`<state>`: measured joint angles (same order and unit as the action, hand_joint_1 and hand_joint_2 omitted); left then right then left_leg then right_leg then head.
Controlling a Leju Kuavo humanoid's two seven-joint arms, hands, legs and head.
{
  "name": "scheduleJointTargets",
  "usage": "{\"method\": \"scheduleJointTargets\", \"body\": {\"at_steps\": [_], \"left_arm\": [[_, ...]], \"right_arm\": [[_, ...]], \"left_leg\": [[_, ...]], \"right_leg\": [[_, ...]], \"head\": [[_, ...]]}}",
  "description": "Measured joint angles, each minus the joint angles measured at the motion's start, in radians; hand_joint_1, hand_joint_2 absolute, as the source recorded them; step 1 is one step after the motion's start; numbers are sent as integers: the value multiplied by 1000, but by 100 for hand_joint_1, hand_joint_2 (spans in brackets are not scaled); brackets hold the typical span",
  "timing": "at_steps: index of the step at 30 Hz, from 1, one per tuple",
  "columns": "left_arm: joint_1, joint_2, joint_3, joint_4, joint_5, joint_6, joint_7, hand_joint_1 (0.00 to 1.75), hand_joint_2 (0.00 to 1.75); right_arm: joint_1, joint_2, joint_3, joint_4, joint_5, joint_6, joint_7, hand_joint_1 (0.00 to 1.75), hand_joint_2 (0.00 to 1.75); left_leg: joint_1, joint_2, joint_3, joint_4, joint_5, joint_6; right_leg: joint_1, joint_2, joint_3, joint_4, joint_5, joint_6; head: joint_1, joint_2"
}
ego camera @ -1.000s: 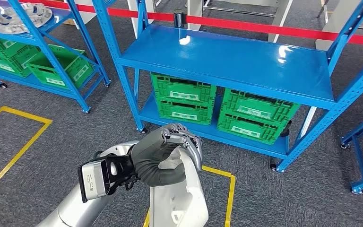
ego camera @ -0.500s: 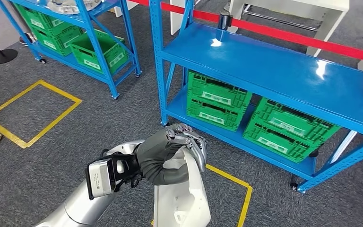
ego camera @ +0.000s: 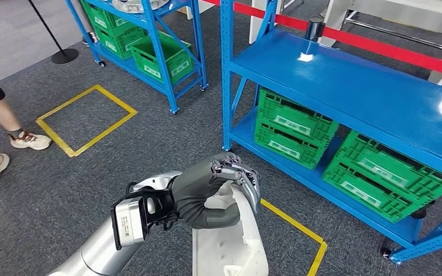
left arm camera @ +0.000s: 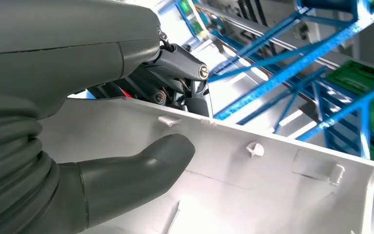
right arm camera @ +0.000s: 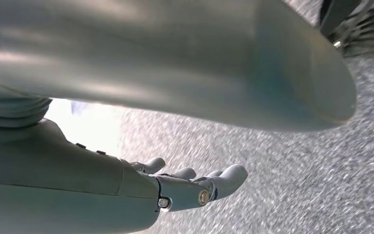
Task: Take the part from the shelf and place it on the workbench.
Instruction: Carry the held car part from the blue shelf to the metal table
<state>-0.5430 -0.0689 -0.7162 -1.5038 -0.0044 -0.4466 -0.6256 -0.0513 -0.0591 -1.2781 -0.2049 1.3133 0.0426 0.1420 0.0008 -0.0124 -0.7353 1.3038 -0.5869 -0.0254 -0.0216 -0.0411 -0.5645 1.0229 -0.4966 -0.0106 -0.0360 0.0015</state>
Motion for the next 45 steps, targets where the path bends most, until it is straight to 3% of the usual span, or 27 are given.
{"method": "scheduleJointTargets", "body": {"at_steps": [1,2,4,6,7,9,11,13,15,16,18,20,22,24,26,28,29,31,32,33,35,37,39,40,42,43,45], "left_arm": [[2,0,-1,0,-2,1,0,175,175],[3,0,-1,-1,-5,2,-1,175,175],[3,0,-2,-5,-14,9,-2,175,175],[3,1,-3,-10,-19,17,-4,175,175],[3,1,-3,-12,-21,20,-5,175,175],[4,4,-3,-16,-24,22,-6,175,175],[4,4,-3,-22,-26,22,-6,175,175],[5,1,-3,-26,-28,22,-5,175,175],[12,-1,-3,-27,-30,22,0,175,175],[15,-1,-3,-27,-31,22,2,175,175],[19,-1,-3,-27,-32,22,3,175,175],[19,-3,-3,-28,-32,22,4,175,175],[19,-5,-3,-30,-32,22,4,175,175],[20,-5,-3,-32,-32,22,5,175,175],[20,-3,-3,-35,-35,21,9,175,175],[23,-2,-3,-41,-40,22,17,175,175],[28,-1,-3,-43,-43,22,20,175,175],[41,2,-2,-45,-48,22,27,175,175],[46,4,-2,-45,-50,22,30,175,175],[50,6,-2,-45,-53,22,33,175,175],[52,7,-2,-45,-60,24,36,175,175],[52,6,-2,-45,-65,25,38,175,175],[52,6,-2,-47,-68,25,40,175,175],[52,6,-2,-50,-70,25,41,175,175],[48,1,-2,-53,-71,24,44,175,175],[47,-2,-2,-54,-71,23,46,175,175],[45,-7,-3,-53,-71,19,51,175,175]], "right_arm": [[0,-1,1,0,3,0,4,0,0],[0,-2,2,0,7,0,6,0,0],[-1,-2,5,0,14,2,8,0,0],[0,-3,8,0,23,5,8,0,0],[-1,-4,10,0,27,6,10,0,0],[-3,-6,15,-1,34,9,11,0,0],[-5,-9,23,-2,44,11,6,0,0],[-1,-15,30,-2,56,13,3,0,0],[4,-20,36,-2,65,15,5,0,0],[5,-21,39,-2,67,17,5,0,0],[5,-23,46,-2,69,20,5,0,0],[4,-23,51,-2,70,20,5,0,0],[3,-23,55,-2,72,20,6,0,0],[0,-23,58,-2,75,21,6,0,0],[-2,-24,62,-2,80,21,6,0,0],[1,-25,67,-3,85,21,5,0,0],[4,-26,70,-3,88,22,5,0,0],[6,-28,76,-3,96,23,7,0,0],[5,-29,79,-3,99,25,10,0,0],[3,-29,81,-3,100,26,14,0,0],[1,-29,84,-3,102,29,22,0,0],[0,-28,85,-3,102,31,25,0,0],[-3,-27,86,-3,102,33,24,0,0],[-5,-28,87,-3,102,33,24,0,0],[-7,-28,89,-3,101,35,24,0,0],[-6,-28,90,-3,100,35,27,0,0],[-1,-30,90,-3,98,35,36,0,0]], "left_leg": [[1,3,0,6,6,-1],[2,9,22,-30,30,0],[-2,49,99,-171,86,7],[-10,82,147,-266,110,20],[-14,83,150,-277,109,26],[-13,55,147,-283,116,39],[-8,31,148,-292,125,51],[-5,7,148,-295,130,58],[-6,-21,145,-292,131,60],[-6,-35,144,-289,131,59],[-4,-64,142,-280,129,56],[-2,-91,137,-269,127,46],[-2,-114,129,-266,129,31],[0,-132,122,-271,135,16],[-2,-98,107,-246,118,7],[-3,-30,60,-143,59,1],[-2,-11,29,-74,25,-2],[-1,1,-8,10,-2,-3],[-1,4,1,-2,12,-1],[-2,12,29,-51,41,3],[-13,65,105,-191,94,20],[-25,103,142,-265,111,35],[-28,81,142,-275,115,45],[-27,67,143,-281,120,49],[-20,41,148,-293,130,60],[-17,28,148,-295,133,63],[-16,-2,145,-294,136,66]], "right_leg": [[1,-15,0,0,0,0],[1,-28,1,0,-1,1],[3,-53,5,1,-4,6],[8,-74,9,2,-8,16],[9,-85,10,2,-9,21],[7,-99,15,1,-10,33],[2,-52,4,34,-37,43],[0,17,-46,144,-98,49],[0,37,-104,259,-140,50],[0,38,-114,273,-134,50],[-3,49,-77,190,-71,51],[-9,90,-19,68,-24,51],[-7,112,1,22,-19,43],[-3,90,1,18,-14,28],[-4,65,2,13,-10,12],[-1,37,2,11,-9,0],[2,21,2,11,-10,-3],[6,-10,2,11,-12,-6],[8,-24,3,11,-13,-7],[10,-38,4,11,-14,-7],[16,-63,9,12,-18,-4],[19,-85,13,13,-23,4],[19,-110,18,10,-25,13],[16,-104,20,13,-28,19],[11,-43,3,58,-59,30],[7,-2,-22,111,-86,34],[5,35,-89,238,-137,42]], "head": [[0,0],[0,0],[-1,0],[0,0],[1,0],[2,0],[3,0],[8,0],[12,0],[12,0],[13,0],[13,0],[14,0],[14,0],[9,0],[1,0],[-2,0],[-3,0],[-3,0],[-3,0],[-3,0],[-2,0],[-2,0],[-2,0],[0,0],[3,0],[7,0]]}}
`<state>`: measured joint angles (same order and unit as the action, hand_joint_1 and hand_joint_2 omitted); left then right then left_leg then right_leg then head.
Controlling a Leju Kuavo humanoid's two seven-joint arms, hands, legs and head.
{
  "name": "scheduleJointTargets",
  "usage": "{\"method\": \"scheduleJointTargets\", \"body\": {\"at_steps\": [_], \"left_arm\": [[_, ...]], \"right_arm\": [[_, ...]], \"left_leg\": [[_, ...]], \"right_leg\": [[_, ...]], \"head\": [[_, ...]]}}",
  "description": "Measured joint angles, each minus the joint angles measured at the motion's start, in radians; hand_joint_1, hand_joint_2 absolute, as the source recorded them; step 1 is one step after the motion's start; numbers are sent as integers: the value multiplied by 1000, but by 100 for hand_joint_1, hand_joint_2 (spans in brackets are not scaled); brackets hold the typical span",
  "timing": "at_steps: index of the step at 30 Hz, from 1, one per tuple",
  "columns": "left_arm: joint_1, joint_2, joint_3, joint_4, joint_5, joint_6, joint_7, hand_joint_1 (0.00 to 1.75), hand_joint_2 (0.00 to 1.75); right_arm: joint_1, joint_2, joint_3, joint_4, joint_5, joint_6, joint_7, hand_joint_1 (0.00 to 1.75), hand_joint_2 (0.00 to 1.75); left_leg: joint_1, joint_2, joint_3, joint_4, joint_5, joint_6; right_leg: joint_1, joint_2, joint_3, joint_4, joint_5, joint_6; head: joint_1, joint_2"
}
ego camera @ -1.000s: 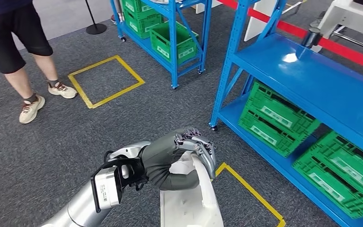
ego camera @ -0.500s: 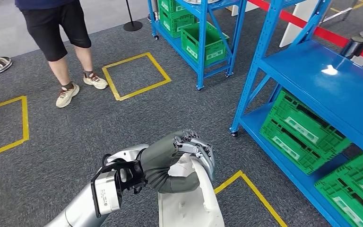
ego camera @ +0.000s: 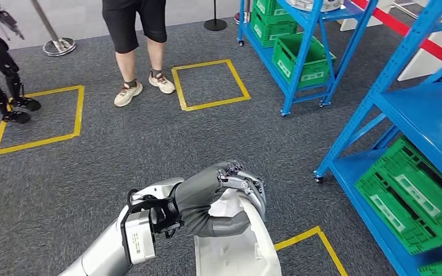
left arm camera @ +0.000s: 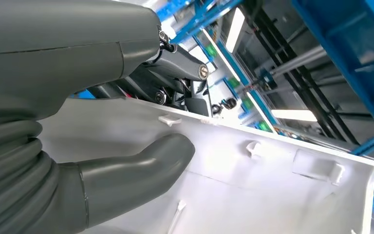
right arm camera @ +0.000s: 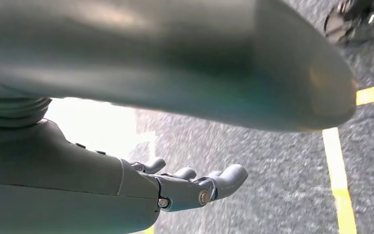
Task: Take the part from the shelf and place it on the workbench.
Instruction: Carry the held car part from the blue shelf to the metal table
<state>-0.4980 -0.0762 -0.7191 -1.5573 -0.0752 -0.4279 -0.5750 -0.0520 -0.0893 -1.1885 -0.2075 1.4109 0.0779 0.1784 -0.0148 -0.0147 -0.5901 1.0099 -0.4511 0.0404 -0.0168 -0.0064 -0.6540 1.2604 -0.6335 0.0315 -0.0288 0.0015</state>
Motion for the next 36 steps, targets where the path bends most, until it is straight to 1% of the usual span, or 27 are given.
{"method": "scheduleJointTargets", "body": {"at_steps": [1,2,3,5,7,9,10,11,12,14,15,16,17,18,19,21,23,25,26,28,29,30,31,32,33,34,36], "left_arm": [[0,-1,0,0,0,-2,2,175,175],[0,-1,0,0,0,-3,5,175,175],[0,-2,-1,0,0,-4,8,175,175],[-1,-5,-1,-2,1,-6,15,175,175],[-3,-7,-1,-6,2,-8,21,175,175],[-3,-7,-1,-9,4,-10,24,175,175],[-3,-7,-1,-10,5,-11,25,175,175],[-3,-6,-1,-10,5,-11,25,175,175],[-3,-5,-1,-11,5,-11,25,175,175],[-2,-5,-1,-12,5,-11,25,175,175],[0,-4,-1,-12,5,-11,25,175,175],[2,-3,-1,-12,5,-11,25,175,175],[4,-2,-1,-12,5,-11,25,175,175],[6,-1,-1,-12,5,-11,24,175,175],[6,-1,-1,-13,4,-11,23,175,175],[5,-1,-1,-15,2,-11,22,175,175],[4,0,-1,-17,1,-10,21,175,175],[4,0,-1,-19,-2,-7,22,175,175],[4,0,-1,-22,-4,-5,22,175,175],[4,-2,0,-26,-9,-1,24,175,175],[4,-3,0,-26,-11,-1,24,175,175],[6,-4,0,-25,-13,0,25,175,175],[8,-4,0,-24,-13,0,25,175,175],[10,-4,0,-23,-14,0,25,175,175],[11,-4,0,-22,-14,0,25,175,175],[11,-4,0,-22,-15,0,25,175,175],[10,-5,0,-22,-15,-1,25,175,175]], "right_arm": [[1,-1,0,0,-1,0,4,0,0],[2,-1,0,0,-1,1,5,0,0],[1,-1,0,0,-1,1,5,0,0],[1,0,0,0,-1,2,4,0,0],[0,2,0,0,0,3,1,0,0],[-1,2,1,0,1,4,-2,0,0],[-2,2,1,0,2,4,-3,0,0],[-3,2,1,0,2,4,-5,0,0],[-3,2,2,0,3,4,-7,0,0],[1,2,2,0,4,4,-11,0,0],[3,1,2,0,5,4,-13,0,0],[5,1,2,0,5,4,-15,0,0],[4,1,2,0,6,4,-17,0,0],[3,0,2,0,7,4,-18,0,0],[2,1,3,0,9,4,-18,0,0],[0,1,4,0,14,4,-19,0,0],[-1,1,8,0,17,5,-20,0,0],[-4,1,12,0,20,8,-22,0,0],[-6,1,14,0,21,9,-25,0,0],[-7,1,15,0,23,10,-30,0,0],[-4,1,16,0,24,11,-31,0,0],[-2,0,16,0,24,11,-31,0,0],[1,-1,16,0,25,11,-31,0,0],[2,-1,17,0,26,12,-31,0,0],[2,-1,18,0,28,13,-31,0,0],[1,-1,18,0,30,14,-32,0,0],[0,-1,19,0,33,15,-35,0,0]], "left_leg": [[1,-16,-1,2,0,0],[2,-31,-2,5,0,-2],[5,-46,-3,10,-1,-6],[9,-74,-9,25,-6,-19],[10,-97,-21,36,-8,-34],[12,-116,-29,33,-3,-48],[14,-113,-31,34,-2,-53],[14,-94,-37,45,-10,-57],[14,-67,-51,76,-30,-60],[13,-11,-102,192,-96,-64],[14,-1,-131,260,-127,-64],[14,3,-150,306,-143,-63],[14,5,-152,318,-140,-61],[12,8,-132,289,-120,-56],[9,19,-96,227,-90,-50],[-4,76,-22,90,-49,-36],[-15,107,4,34,-42,-25],[-14,78,5,25,-35,-16],[-11,65,9,18,-29,-11],[-4,38,17,5,-17,-2],[-3,24,16,4,-15,1],[-2,9,15,4,-14,3],[-1,-8,13,5,-13,3],[0,-23,13,8,-13,2],[1,-39,12,11,-14,-1],[4,-54,12,16,-15,-4],[8,-82,6,29,-22,-17]], "right_leg": [[-2,3,-22,36,-4,3],[-4,4,-28,36,12,6],[-9,7,-13,-4,45,10],[-19,42,44,-131,107,20],[-22,69,73,-199,125,14],[-18,55,72,-202,126,-6],[-16,44,72,-204,128,-15],[-15,33,73,-205,130,-24],[-14,21,72,-207,132,-32],[-7,-6,71,-208,132,-42],[-3,-20,69,-208,132,-44],[-1,-35,68,-208,132,-45],[2,-50,68,-208,132,-46],[4,-64,69,-208,131,-47],[6,-77,70,-208,131,-47],[9,-100,75,-207,128,-43],[10,-123,79,-208,125,-34],[7,-143,86,-210,123,-23],[5,-131,88,-206,117,-18],[2,-66,65,-145,77,-8],[0,-30,38,-86,45,-5],[-1,-9,4,-19,16,-3],[-1,-1,-24,33,0,0],[-2,1,-39,55,3,2],[-4,3,-36,38,26,4],[-7,10,-13,-16,64,7],[-17,53,44,-146,123,14]], "head": [[1,0],[1,0],[1,0],[3,0],[5,0],[5,0],[4,0],[2,0],[-1,0],[-7,0],[-8,0],[-8,0],[-9,0],[-9,0],[-9,0],[-8,0],[-8,0],[-8,0],[-8,0],[-5,0],[-3,0],[-1,0],[1,0],[2,0],[2,0],[2,0],[4,0]]}}
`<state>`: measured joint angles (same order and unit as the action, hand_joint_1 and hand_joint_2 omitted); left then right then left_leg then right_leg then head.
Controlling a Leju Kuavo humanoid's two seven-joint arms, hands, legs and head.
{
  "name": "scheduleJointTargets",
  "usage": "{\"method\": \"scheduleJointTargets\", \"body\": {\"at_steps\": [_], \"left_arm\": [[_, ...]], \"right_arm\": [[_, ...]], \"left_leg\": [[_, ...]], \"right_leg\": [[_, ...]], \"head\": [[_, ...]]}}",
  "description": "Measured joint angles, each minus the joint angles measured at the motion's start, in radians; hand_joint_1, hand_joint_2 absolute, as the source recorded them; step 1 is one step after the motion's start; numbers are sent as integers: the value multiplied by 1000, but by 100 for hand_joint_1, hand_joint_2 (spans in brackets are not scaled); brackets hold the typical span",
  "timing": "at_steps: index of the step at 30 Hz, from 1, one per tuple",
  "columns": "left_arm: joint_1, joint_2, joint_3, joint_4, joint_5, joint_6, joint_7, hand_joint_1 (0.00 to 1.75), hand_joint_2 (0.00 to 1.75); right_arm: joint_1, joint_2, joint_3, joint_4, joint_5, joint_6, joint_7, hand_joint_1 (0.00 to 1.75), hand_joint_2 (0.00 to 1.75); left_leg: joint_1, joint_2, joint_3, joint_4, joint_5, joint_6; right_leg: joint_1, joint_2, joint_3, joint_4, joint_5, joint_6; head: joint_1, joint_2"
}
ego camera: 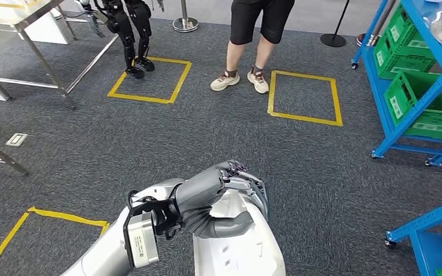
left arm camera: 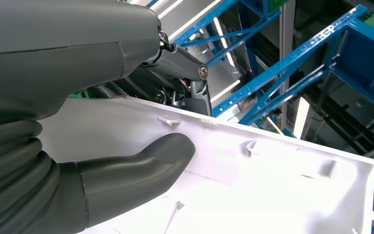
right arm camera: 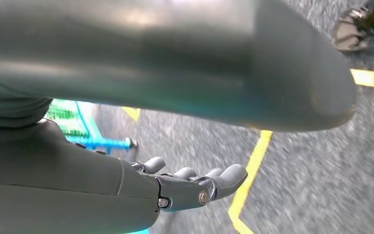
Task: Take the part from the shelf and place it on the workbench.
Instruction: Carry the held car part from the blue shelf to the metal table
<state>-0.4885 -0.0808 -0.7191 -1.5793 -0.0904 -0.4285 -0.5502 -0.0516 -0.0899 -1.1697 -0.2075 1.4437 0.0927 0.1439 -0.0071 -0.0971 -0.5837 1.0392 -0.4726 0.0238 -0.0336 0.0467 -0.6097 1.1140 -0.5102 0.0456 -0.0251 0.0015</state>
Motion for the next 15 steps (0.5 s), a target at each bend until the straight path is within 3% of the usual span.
{"method": "scheduleJointTargets", "body": {"at_steps": [2,4,5,7,9,11,12,13,15], "left_arm": [[-1,-1,0,0,0,-1,0,175,175],[-2,0,0,0,0,-1,0,175,175],[-2,1,0,0,0,-2,0,175,175],[-5,3,0,0,1,-2,0,175,175],[-7,4,0,0,1,-3,0,175,175],[-6,4,0,2,1,-3,0,175,175],[-6,4,0,3,1,-4,0,175,175],[-7,4,-1,4,1,-4,0,175,175],[-10,3,-1,4,1,-5,0,175,175]], "right_arm": [[0,1,0,0,1,0,-5,0,0],[-2,1,3,0,2,-1,-13,0,0],[-4,1,5,0,2,-2,-16,0,0],[-6,2,9,0,2,-3,-19,0,0],[-3,2,10,0,2,-3,-19,0,0],[1,2,10,0,2,-4,-18,0,0],[0,2,10,0,2,-4,-18,0,0],[-2,2,10,0,1,-4,-18,0,0],[-4,2,10,0,1,-5,-18,0,0]], "left_leg": [[2,-24,-10,7,-1,-16],[5,-45,-17,4,3,-31],[6,-39,-21,7,1,-36],[4,12,-47,60,-31,-44],[3,69,-104,179,-91,-49],[5,84,-148,270,-120,-49],[4,88,-146,268,-108,-48],[3,95,-123,227,-81,-44],[-6,142,-51,92,-25,-30]], "right_leg": [[-2,29,24,-57,10,-4],[1,10,24,-61,11,-19],[2,-2,26,-63,12,-28],[2,-27,28,-67,14,-42],[8,-55,28,-68,12,-50],[14,-86,28,-68,10,-53],[15,-101,29,-68,9,-54],[17,-114,31,-68,8,-54],[20,-138,37,-67,4,-51]], "head": [[2,0],[2,0],[1,0],[-6,0],[-14,0],[-15,0],[-15,0],[-15,0],[-15,0]]}}
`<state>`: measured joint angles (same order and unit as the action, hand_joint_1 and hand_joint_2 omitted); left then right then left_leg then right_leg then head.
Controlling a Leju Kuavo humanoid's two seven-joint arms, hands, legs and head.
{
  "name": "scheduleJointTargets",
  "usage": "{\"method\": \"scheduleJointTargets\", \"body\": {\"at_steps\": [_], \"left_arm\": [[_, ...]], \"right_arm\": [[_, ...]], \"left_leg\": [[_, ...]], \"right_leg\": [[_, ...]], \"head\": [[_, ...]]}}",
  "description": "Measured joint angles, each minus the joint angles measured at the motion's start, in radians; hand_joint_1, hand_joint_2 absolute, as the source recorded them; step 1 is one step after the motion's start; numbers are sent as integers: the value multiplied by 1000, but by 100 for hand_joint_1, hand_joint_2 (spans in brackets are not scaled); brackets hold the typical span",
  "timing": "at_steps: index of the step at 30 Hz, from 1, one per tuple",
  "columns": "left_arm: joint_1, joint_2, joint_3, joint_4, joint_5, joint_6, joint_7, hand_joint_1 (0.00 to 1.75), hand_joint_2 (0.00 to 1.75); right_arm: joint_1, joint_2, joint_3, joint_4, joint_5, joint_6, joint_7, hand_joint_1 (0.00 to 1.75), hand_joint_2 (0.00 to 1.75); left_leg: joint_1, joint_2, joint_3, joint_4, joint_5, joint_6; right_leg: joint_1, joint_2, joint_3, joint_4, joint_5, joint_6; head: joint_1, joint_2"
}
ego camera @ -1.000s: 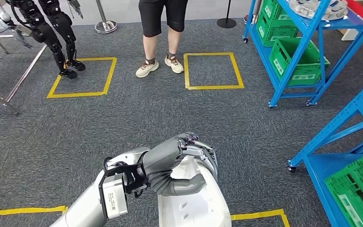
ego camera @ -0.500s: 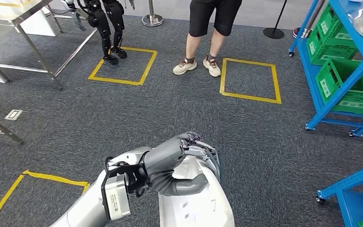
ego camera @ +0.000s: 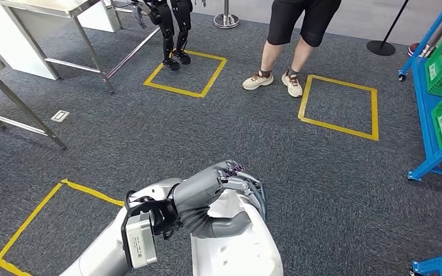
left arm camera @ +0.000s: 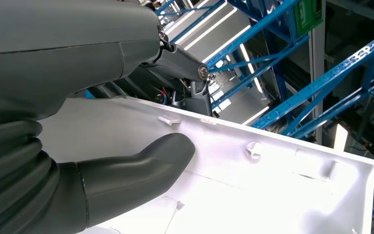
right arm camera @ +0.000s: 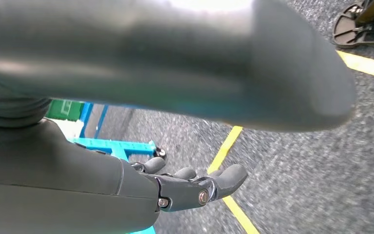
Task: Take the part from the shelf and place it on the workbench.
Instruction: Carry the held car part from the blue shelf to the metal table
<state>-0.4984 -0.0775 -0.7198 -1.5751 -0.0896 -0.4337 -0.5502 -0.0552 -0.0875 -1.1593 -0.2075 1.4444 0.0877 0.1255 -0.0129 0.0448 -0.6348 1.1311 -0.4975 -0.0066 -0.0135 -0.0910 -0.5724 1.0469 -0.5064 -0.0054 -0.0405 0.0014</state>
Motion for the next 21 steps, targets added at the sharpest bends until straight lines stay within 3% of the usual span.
{"method": "scheduleJointTargets", "body": {"at_steps": [2,3,5,7,9,11,12,14,16,18,20,21], "left_arm": [[-5,-2,-1,0,0,-1,-1,175,175],[-7,-3,-1,0,1,-2,-1,175,175],[-9,-6,-2,0,2,-3,-3,175,175],[-12,-10,-3,2,2,-4,-5,175,175],[-15,-16,-6,5,3,-5,-6,175,175],[-14,-18,-8,9,3,-5,-7,175,175],[-13,-18,-9,11,2,-5,-8,175,175],[-13,-18,-9,11,2,-5,-9,175,175],[-14,-19,-9,11,2,-6,-9,175,175],[-14,-19,-10,11,1,-6,-10,175,175],[-15,-18,-10,11,0,-6,-10,175,175],[-16,-18,-10,11,-1,-6,-11,175,175]], "right_arm": [[0,1,0,0,-1,-1,0,0,0],[-1,1,0,0,-2,-1,0,0,0],[-3,2,0,0,-6,-2,0,0,0],[-5,3,0,0,-11,-2,0,0,0],[-2,3,0,0,-14,-4,1,0,0],[4,2,0,0,-15,-5,2,0,0],[5,2,0,0,-15,-5,2,0,0],[4,2,0,0,-15,-5,3,0,0],[3,2,0,0,-15,-6,5,0,0],[3,2,0,0,-15,-7,7,0,0],[1,2,0,0,-15,-7,7,0,0],[0,3,0,0,-15,-7,6,0,0]], "left_leg": [[-11,39,38,-80,18,16],[-15,41,38,-87,16,22],[-13,11,40,-96,23,32],[-6,-16,47,-107,33,43],[-1,-43,48,-111,38,48],[0,-74,46,-108,39,49],[2,-89,46,-106,39,48],[6,-117,45,-98,36,42],[8,-144,39,-86,31,29],[9,-167,30,-82,30,14],[12,-181,25,-85,34,2],[11,-170,20,-78,29,-3]], "right_leg": [[3,-22,6,0,-5,9],[4,-34,8,-1,-6,14],[1,-47,16,-2,-10,25],[-4,2,5,34,-35,37],[-7,69,-52,148,-94,46],[-7,87,-115,259,-128,50],[-8,88,-124,268,-116,52],[-13,101,-87,174,-45,55],[-20,144,-34,52,3,57],[-19,163,-16,9,6,46],[-16,139,-15,5,9,28],[-17,128,-13,3,11,19]], "head": [[0,0],[0,0],[1,0],[3,0],[9,0],[13,0],[13,0],[14,0],[15,0],[16,0],[17,0],[15,0]]}}
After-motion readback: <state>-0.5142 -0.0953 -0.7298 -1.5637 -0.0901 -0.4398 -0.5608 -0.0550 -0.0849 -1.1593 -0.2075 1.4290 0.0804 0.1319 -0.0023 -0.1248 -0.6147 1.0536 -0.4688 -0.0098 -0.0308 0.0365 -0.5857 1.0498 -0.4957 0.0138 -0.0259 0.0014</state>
